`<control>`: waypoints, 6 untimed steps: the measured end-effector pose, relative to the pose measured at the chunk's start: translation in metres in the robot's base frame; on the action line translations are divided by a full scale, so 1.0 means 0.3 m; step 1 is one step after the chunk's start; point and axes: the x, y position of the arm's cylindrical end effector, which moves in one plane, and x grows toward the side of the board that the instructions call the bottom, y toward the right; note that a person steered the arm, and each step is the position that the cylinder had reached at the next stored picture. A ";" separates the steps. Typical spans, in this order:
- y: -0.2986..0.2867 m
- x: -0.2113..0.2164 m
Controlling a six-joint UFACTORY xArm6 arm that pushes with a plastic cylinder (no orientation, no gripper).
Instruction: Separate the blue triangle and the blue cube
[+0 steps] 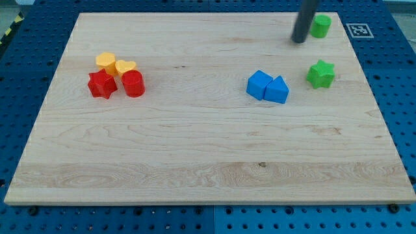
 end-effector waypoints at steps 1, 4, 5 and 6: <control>-0.181 0.138; -0.147 0.472; -0.045 0.488; 0.064 0.488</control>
